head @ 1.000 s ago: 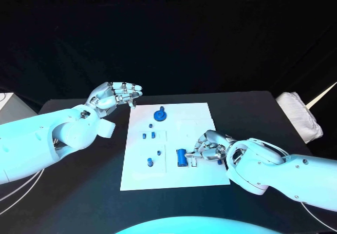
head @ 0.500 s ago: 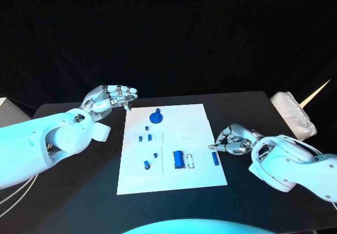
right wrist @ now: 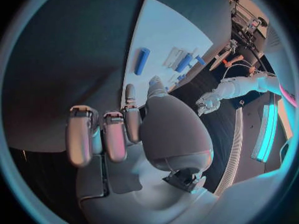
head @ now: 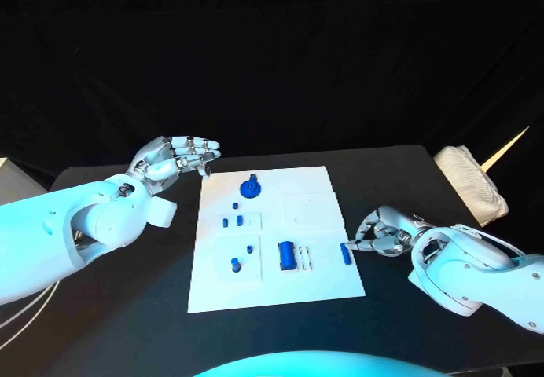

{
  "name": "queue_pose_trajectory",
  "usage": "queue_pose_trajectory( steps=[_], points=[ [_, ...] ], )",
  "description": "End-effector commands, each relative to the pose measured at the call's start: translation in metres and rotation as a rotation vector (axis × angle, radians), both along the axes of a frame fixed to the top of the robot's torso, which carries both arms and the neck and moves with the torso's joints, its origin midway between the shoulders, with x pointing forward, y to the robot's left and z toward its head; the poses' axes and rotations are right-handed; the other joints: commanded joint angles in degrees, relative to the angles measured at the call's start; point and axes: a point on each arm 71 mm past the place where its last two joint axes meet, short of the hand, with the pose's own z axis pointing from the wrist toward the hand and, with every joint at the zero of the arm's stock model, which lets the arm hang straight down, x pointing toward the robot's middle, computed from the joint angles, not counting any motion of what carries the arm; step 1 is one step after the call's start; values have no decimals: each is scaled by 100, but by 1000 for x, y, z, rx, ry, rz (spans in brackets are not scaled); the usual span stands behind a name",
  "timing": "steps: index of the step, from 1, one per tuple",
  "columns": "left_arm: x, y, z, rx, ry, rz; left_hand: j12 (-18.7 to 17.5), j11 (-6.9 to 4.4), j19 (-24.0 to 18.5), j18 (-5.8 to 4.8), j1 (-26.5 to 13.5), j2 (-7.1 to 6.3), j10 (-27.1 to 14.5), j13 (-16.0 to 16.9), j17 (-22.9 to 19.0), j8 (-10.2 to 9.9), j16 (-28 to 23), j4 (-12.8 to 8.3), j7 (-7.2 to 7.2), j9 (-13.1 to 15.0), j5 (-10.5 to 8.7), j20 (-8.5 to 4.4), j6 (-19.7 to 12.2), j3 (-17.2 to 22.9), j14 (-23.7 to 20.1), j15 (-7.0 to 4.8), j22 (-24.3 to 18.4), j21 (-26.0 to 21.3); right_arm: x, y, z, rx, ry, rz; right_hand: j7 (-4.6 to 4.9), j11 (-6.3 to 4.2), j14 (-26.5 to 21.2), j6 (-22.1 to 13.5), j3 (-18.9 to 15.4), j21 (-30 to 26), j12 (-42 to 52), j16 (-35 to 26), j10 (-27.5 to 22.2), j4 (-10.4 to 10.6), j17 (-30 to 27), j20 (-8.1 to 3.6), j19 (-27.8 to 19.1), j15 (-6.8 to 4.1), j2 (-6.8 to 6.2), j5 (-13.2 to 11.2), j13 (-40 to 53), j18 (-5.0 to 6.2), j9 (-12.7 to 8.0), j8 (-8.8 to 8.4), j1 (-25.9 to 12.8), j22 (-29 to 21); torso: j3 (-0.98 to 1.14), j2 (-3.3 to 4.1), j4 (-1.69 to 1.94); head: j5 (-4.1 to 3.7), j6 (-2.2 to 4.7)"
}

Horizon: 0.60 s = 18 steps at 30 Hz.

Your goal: Assemble the parts on the task board

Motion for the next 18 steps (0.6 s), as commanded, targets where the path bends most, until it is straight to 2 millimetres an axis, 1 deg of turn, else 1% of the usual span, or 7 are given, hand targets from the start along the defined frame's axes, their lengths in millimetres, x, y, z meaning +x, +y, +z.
queue_pose_trajectory(
  steps=[1, 3, 5, 10, 13, 15, 18],
  points=[
    [0, -2, 1, -8, -2, -11, 37, 15, 35, 84, -2, 29, -39, -10, -10, -20, -20, -30, 21, -6, 25, 9, 17, 6, -2, -10, 9, 31, -1, 2, -4, -31, -1, 13, 5, -8, 445, 18, 33, 36, -19, 16, 36, -9, 842, 38, 376, -4, 47, -23, 496, -93, -5, -20, 94, 1240, -5, 3, 9, 18, -3],
    [0, -2, 0, -8, -2, -11, 37, 15, 35, 84, -2, 29, -39, -10, -10, -20, -20, -30, 21, -6, 25, 9, 17, 6, -2, -10, 9, 31, -1, 4, -7, -31, 4, 16, 5, -8, 445, 18, 33, 36, -19, 16, 36, -9, 842, 38, 376, -4, 47, -23, 496, -93, -5, -20, 94, 1240, -8, 4, 12, 12, -7],
    [0, -2, 0, -9, -2, -11, 40, 16, 33, 84, -9, 29, -38, -10, -10, -21, -19, -27, 23, -7, 25, 9, 16, 6, 0, -9, 11, 33, -2, 7, -10, -30, 8, 20, 3, -10, 445, 25, 40, 39, -22, 16, 36, -8, 842, 38, 377, -4, 51, -27, 496, -93, -6, -20, 109, 1242, -5, 10, 10, 16, -15],
    [0, -2, 0, -9, -2, -13, 40, 16, 33, 84, -9, 29, -38, -10, -10, -21, -19, -27, 23, -7, 25, 9, 16, 6, 0, -9, 11, 33, -3, 14, -17, -23, 15, 29, 2, -10, 445, 30, 44, 33, -22, 16, 36, -6, 842, 37, 375, -5, 54, -27, 496, -92, -7, -20, 119, 1240, 0, 15, -7, 27, -27],
    [0, -2, 0, -10, -2, -14, 41, 17, 32, 84, -14, 31, -38, -11, -10, -22, -19, -24, 24, -7, 25, 10, 16, 7, 1, -8, 12, 34, -3, 19, -20, -21, 19, 37, -2, -13, 445, 37, 55, 26, -25, 16, 35, -8, 843, 36, 374, -6, 58, -24, 496, -91, -10, -23, 147, 1239, 4, 16, 2, 19, -40],
    [0, -2, 0, -10, -2, -14, 42, 20, 29, 83, -32, 37, -39, -12, -10, -23, -18, -10, 27, -9, 25, 12, 15, 6, 4, -5, 13, 34, -2, 21, -22, -22, 21, 41, -5, -16, 445, 44, 69, 25, -28, 15, 35, -11, 843, 34, 374, -9, 59, -18, 496, -91, -15, -28, 187, 1239, 3, 15, 8, 14, -65],
    [0, -2, 0, -10, -2, -14, 43, 21, 28, 82, -43, 40, -40, -13, -10, -25, -18, -2, 28, -10, 25, 14, 13, 6, 6, -4, 13, 33, -1, 23, -25, -33, 27, 48, -22, -33, 448, 78, 155, 40, -24, 21, 38, -48, 859, 23, 378, -24, 65, -63, 507, -94, -33, -45, 408, 1248, -2, 12, 16, 14, -76]
  ],
)
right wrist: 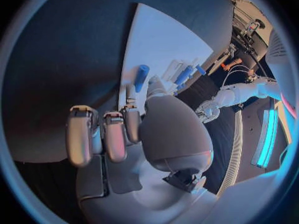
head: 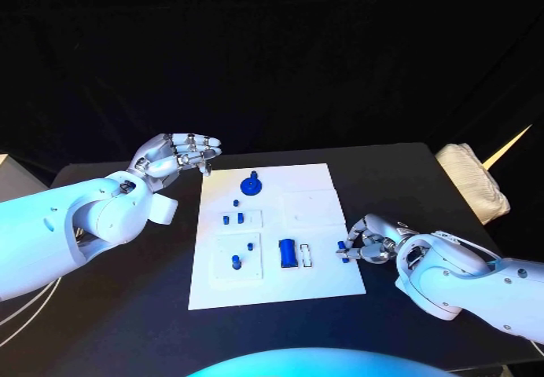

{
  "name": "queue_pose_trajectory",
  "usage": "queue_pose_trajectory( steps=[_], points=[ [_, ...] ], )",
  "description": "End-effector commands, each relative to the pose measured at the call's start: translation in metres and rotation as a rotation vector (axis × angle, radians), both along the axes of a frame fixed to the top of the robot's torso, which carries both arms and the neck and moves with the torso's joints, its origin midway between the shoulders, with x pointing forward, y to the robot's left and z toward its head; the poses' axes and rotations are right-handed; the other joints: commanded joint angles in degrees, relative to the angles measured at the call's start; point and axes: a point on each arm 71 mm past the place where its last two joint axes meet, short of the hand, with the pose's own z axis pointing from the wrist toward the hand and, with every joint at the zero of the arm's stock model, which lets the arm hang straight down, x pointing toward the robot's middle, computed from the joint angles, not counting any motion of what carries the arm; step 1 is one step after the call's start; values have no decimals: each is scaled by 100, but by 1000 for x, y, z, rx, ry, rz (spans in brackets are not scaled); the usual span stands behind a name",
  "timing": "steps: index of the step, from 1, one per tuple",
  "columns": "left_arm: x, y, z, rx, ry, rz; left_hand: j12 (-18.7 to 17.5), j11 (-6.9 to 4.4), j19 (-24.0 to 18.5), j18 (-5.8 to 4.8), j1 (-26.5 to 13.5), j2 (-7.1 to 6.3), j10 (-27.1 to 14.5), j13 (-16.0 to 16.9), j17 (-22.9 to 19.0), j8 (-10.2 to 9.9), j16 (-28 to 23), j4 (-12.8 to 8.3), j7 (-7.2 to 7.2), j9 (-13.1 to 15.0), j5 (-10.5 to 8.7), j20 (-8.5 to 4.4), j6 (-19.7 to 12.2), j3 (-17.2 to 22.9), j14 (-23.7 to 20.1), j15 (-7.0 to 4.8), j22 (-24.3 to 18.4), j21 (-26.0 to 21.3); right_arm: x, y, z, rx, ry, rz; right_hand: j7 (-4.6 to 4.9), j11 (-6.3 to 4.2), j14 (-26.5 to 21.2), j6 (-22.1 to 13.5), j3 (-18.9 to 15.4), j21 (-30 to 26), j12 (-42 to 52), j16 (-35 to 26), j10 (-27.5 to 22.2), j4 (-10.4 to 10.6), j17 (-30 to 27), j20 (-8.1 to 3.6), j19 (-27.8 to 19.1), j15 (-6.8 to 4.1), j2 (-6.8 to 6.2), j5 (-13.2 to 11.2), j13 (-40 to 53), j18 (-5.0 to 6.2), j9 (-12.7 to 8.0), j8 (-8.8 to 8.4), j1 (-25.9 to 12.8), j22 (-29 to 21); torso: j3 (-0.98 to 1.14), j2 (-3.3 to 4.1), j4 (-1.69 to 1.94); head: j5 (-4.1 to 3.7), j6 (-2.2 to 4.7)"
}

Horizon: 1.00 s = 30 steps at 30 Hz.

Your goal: Assemble the parts on the task board

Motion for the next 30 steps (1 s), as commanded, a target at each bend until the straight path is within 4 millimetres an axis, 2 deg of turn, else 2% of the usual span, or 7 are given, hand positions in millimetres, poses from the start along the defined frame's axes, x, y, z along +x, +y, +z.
queue_pose_trajectory(
  steps=[1, 2, 6, 16, 23, 26, 30],
  points=[
    [0, -2, 1, -11, -2, -15, 20, 7, 28, 82, -41, 39, -27, -8, -6, -25, -18, -2, 28, -9, 24, 14, 13, 6, 6, -3, 8, 33, 1, 1, -3, -30, 2, 17, 2, -43, 440, 67, 146, 49, -33, 20, 32, -32, 860, 13, 381, -47, 123, -300, 497, -96, -41, -62, 426, 1255, -5, -3, 16, -3, -26],
    [0, -2, 1, -11, -2, -15, 20, 7, 28, 82, -41, 39, -27, -8, -6, -25, -18, -2, 28, -9, 24, 14, 13, 6, 6, -3, 8, 33, 1, 1, -5, -40, 8, 22, 3, -43, 438, 74, 221, 36, -40, 16, 29, -25, 853, 9, 378, -44, 94, -407, 498, -93, -58, -82, 512, 1253, -5, -3, 17, -2, -28],
    [0, -2, 1, -10, -2, -14, 20, 7, 28, 82, -41, 39, -27, -8, -6, -25, -18, -2, 28, -9, 24, 14, 13, 6, 6, -3, 8, 33, 2, 2, -9, -88, 34, 44, 6, -41, 438, 104, 389, 23, -65, 14, 18, -50, 855, 8, 374, -45, -37, -415, 495, -92, -95, -124, 747, 1254, -4, -6, 3, 13, -43],
    [-1, -2, 1, -10, -1, -15, 21, 8, 25, 82, -54, 42, -30, -9, -6, -28, -17, 7, 30, -10, 24, 16, 10, 6, 8, -2, 7, 31, 3, 8, -14, -181, 48, 95, 38, -19, 434, 152, 759, -10, -124, 4, -13, 18, 850, 23, 366, -25, -309, -134, 485, -88, -191, -235, 1044, 1256, -11, -14, 2, -1, -52],
    [-1, -1, 1, -10, -1, -15, 21, 8, 25, 82, -54, 42, -30, -9, -6, -28, -17, 7, 30, -10, 24, 16, 10, 6, 8, -2, 7, 31, 2, 13, -15, -201, 46, 109, 48, -10, 435, 213, 1237, -1, -154, 0, -24, 69, 854, 28, 373, -21, -516, 524, 486, -91, -262, -318, 1027, 1268, -14, -15, 11, -12, -46],
    [-1, -2, 1, -11, -1, -16, 21, 8, 25, 82, -54, 42, -30, -9, -6, -28, -17, 7, 30, -10, 24, 16, 10, 6, 8, -2, 7, 31, 2, 15, -13, -188, 30, 103, 38, -34, 438, 266, 1711, 32, -151, 0, -6, 65, 863, 21, 388, -28, -664, 947, 499, -97, -278, -338, 798, 1285, -15, -13, 7, -11, -40],
    [-1, -2, 1, -11, -1, -16, 21, 8, 25, 82, -54, 42, -30, -9, -6, -28, -17, 7, 30, -10, 24, 16, 10, 6, 8, -2, 7, 31, 0, 17, -10, -164, 11, 93, 9, -54, 443, 295, 2179, 69, -136, 7, 31, 58, 885, 9, 403, -48, -748, 1132, 516, -105, -250, -319, 402, 1301, -13, -12, 13, 1, -49]
  ],
)
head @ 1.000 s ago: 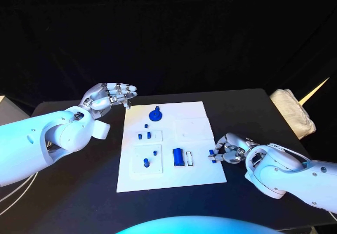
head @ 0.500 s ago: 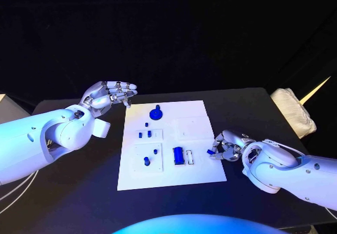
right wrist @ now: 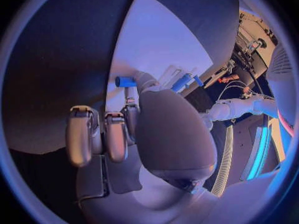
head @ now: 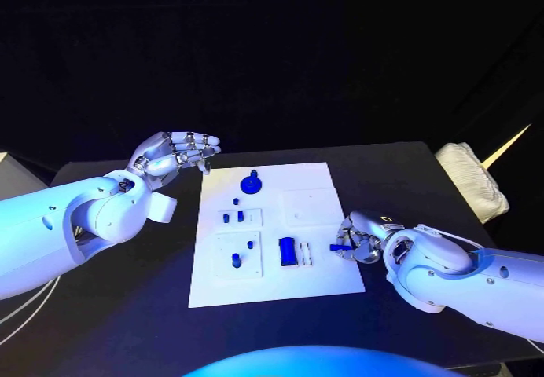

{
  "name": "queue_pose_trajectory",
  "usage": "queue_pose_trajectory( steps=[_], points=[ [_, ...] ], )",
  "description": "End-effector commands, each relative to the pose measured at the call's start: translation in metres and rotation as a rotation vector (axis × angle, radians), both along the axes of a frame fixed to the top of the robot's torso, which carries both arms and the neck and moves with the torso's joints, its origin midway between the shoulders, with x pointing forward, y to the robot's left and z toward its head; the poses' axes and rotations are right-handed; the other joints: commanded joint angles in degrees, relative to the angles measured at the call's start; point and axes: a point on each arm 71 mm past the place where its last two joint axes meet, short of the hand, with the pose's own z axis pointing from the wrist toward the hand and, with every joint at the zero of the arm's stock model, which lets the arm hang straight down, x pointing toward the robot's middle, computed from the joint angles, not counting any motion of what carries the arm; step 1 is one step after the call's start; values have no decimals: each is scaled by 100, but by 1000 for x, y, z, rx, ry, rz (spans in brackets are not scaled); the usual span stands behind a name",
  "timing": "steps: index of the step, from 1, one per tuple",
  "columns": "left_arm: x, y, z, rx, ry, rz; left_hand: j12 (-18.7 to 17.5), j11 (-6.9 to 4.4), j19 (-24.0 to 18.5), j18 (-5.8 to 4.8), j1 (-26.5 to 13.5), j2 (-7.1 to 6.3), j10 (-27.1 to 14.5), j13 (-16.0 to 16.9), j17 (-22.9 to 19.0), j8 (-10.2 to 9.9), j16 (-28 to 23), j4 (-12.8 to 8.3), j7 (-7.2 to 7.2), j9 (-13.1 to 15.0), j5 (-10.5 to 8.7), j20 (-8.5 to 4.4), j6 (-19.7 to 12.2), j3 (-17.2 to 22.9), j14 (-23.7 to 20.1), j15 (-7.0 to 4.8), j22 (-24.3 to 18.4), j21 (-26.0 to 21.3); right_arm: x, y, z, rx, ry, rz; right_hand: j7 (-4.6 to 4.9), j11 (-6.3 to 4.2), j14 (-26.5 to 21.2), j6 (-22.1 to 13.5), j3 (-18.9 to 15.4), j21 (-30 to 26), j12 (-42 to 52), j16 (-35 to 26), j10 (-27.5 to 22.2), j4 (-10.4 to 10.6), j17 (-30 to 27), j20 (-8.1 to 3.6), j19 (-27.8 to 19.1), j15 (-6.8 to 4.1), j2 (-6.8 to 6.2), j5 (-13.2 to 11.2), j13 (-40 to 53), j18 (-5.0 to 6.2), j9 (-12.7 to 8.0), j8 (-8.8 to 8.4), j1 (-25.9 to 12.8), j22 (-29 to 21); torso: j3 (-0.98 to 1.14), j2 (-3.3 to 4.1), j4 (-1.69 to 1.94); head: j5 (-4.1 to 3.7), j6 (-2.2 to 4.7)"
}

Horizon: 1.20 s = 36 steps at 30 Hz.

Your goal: Assemble the parts on the task board

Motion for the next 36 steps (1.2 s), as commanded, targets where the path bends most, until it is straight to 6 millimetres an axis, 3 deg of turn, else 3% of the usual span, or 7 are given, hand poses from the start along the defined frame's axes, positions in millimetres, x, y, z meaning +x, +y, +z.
queue_pose_trajectory(
  steps=[1, 6, 13, 18, 26, 31, 36],
  points=[
    [-1, -2, 1, -11, -2, -15, 22, 0, 25, 82, -32, 20, -21, -5, -7, -28, -17, 7, 30, -7, 24, 16, 10, 6, 8, -2, 9, 31, -7, -5, -11, -49, 50, -30, -24, -39, 477, 22, 293, 60, 28, 7, 22, -27, 883, 8, 407, -33, -57, 77, 584, -108, 33, 34, -387, 1301, 1, 1, 7, 14, -13],
    [-1, -2, 1, -11, -2, -15, 23, 0, 22, 83, -39, 28, -24, -7, -7, -28, -17, 13, 29, -8, 26, 18, 10, 11, 9, -1, 9, 29, -8, 1, -1, 15, 22, -33, -45, -74, 490, 46, 833, 155, 73, 31, 80, -66, 938, -17, 436, -57, -105, 472, 620, -126, 90, 64, -741, 1330, -1, 2, 11, 16, -6],
    [-1, -3, 1, -12, -2, -17, 23, 0, 22, 83, -39, 28, -24, -7, -7, -28, -17, 13, 29, -8, 26, 18, 10, 11, 9, -1, 9, 29, -7, 16, 15, 135, -13, -35, -84, -102, 518, 104, 1123, 382, 288, 89, 191, -107, 1061, -41, 494, -83, -114, 536, 749, -168, 165, 138, -899, 1387, 5, 6, 2, 18, -13],
    [-1, -4, 1, -13, -2, -21, 25, -2, 21, 84, -35, 33, -25, -8, -8, -26, -17, 11, 26, -8, 27, 18, 14, 17, 9, -2, 9, 29, -7, 24, 20, 200, -3, -49, -94, -111, 517, 111, 1204, 397, 320, 87, 213, -119, 1054, -52, 499, -91, -162, 472, 773, -170, 203, 170, -1028, 1391, 2, 9, 4, 16, -28],
    [-1, -5, 1, -14, -1, -24, 26, -3, 21, 85, -32, 33, -25, -8, -8, -25, -17, 8, 25, -8, 27, 18, 16, 19, 8, -3, 10, 29, -7, 34, 19, 248, 36, -60, -106, -118, 517, 118, 1293, 396, 338, 87, 236, -68, 1052, -61, 499, -97, -214, -22, 802, -170, 278, 225, -1438, 1390, 5, 3, -11, 9, -30],
    [-1, -6, 1, -14, 0, -26, 26, -3, 21, 85, -32, 33, -25, -8, -8, -25, -17, 8, 25, -8, 27, 18, 16, 19, 8, -3, 10, 29, -7, 39, 13, 241, 89, -56, -106, -117, 517, 124, 1301, 398, 349, 88, 245, -47, 1054, -61, 500, -97, -204, -122, 814, -170, 291, 233, -1583, 1390, 5, 6, 3, 9, -42],
    [-1, -6, 1, -15, 0, -27, 26, -3, 21, 85, -32, 33, -25, -8, -8, -25, -17, 8, 25, -8, 27, 18, 16, 19, 8, -3, 10, 29, -7, 43, 7, 237, 121, -57, -119, -124, 521, 158, 1309, 405, 380, 95, 261, -45, 1071, -62, 502, -100, -184, -181, 836, -172, 307, 256, -1712, 1392, 8, 3, -5, 18, -52]
  ],
)
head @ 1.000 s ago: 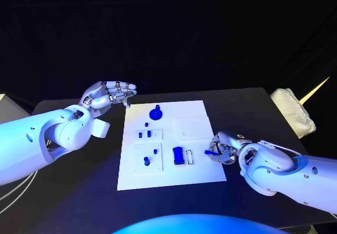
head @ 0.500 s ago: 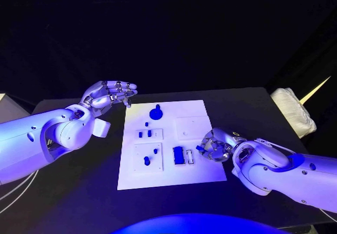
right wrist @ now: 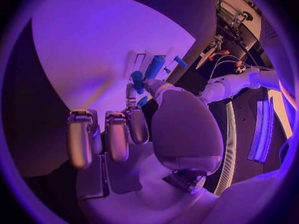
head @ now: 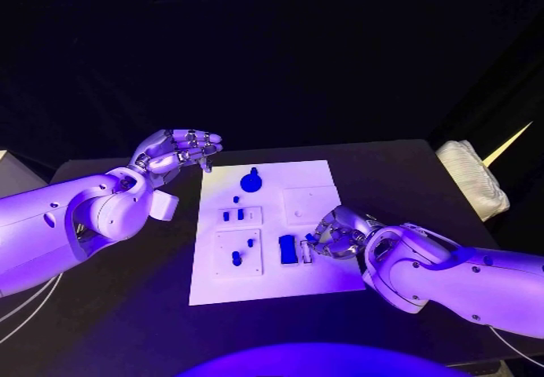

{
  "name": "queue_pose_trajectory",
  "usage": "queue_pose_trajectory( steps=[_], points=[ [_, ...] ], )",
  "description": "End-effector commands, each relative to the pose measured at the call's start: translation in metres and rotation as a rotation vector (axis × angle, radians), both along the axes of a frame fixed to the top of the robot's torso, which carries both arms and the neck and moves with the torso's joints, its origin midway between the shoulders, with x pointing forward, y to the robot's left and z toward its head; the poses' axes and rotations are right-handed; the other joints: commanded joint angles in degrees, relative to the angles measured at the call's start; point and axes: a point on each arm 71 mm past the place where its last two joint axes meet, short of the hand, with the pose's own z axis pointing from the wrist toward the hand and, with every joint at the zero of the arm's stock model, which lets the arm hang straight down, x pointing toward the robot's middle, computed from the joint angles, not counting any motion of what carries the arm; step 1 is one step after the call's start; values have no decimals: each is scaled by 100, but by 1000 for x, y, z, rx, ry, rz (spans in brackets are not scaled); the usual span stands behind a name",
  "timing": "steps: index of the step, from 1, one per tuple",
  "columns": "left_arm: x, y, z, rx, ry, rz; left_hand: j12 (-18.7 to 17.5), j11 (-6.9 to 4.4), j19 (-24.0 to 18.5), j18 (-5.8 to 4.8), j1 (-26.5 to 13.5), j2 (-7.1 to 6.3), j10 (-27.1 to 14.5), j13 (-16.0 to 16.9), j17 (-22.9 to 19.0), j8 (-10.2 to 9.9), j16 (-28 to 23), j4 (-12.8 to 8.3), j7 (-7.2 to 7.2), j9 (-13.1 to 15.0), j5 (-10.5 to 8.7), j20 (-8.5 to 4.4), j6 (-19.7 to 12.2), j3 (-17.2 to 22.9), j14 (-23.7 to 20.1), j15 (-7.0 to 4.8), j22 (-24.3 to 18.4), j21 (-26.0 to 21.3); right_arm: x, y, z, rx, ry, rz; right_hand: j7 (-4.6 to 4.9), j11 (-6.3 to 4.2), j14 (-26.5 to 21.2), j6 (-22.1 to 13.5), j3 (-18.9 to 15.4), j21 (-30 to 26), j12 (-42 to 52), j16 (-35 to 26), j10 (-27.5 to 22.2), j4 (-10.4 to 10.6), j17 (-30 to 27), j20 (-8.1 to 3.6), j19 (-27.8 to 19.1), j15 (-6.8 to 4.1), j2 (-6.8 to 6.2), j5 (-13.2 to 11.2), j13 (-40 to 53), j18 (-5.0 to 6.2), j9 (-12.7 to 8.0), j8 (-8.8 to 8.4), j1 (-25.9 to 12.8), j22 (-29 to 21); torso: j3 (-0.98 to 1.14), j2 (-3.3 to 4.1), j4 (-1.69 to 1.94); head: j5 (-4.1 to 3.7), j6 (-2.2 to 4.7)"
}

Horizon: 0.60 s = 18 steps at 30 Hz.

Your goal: Assemble the parts on the task board

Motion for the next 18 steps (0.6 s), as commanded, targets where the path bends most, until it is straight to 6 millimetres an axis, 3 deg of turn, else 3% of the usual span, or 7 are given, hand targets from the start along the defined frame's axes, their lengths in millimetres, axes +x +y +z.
queue_pose_trajectory(
  steps=[1, 11, 18],
  points=[
    [-1, -3, 1, -12, -2, -19, 27, -3, 21, 85, -33, 33, -25, -9, -9, -25, -17, 8, 25, -8, 27, 18, 16, 19, 8, -3, 7, 29, -1, 3, -6, 5, 56, 5, -1, -42, 508, 61, 14, 30, 40, 28, 222, 31, 1073, -41, 481, -28, -1, -29, 828, -81, 14, 47, -70, 1395, 2, -2, -3, 16, -11],
    [-1, -3, 1, -13, -3, -20, 27, -3, 21, 85, -33, 33, -25, -9, -9, -25, -17, 8, 25, -8, 27, 18, 16, 19, 8, -3, 7, 29, 2, 8, -12, -30, 52, 13, -39, -71, 511, 130, 14, 50, 73, 34, 239, -12, 1086, -54, 485, -50, -44, -154, 853, -84, 50, 107, -154, 1400, -5, 5, 11, 8, -35],
    [-1, -3, 1, -13, -2, -21, 27, -3, 21, 85, -33, 33, -25, -9, -9, -25, -17, 8, 25, -8, 27, 18, 16, 19, 8, -3, 7, 29, 1, 12, -15, -50, 45, 25, -51, -83, 511, 148, 11, 55, 81, 33, 245, -25, 1084, -64, 487, -62, -71, -229, 860, -85, 67, 133, -188, 1401, 1, 6, 1, 36, -55]
  ],
)
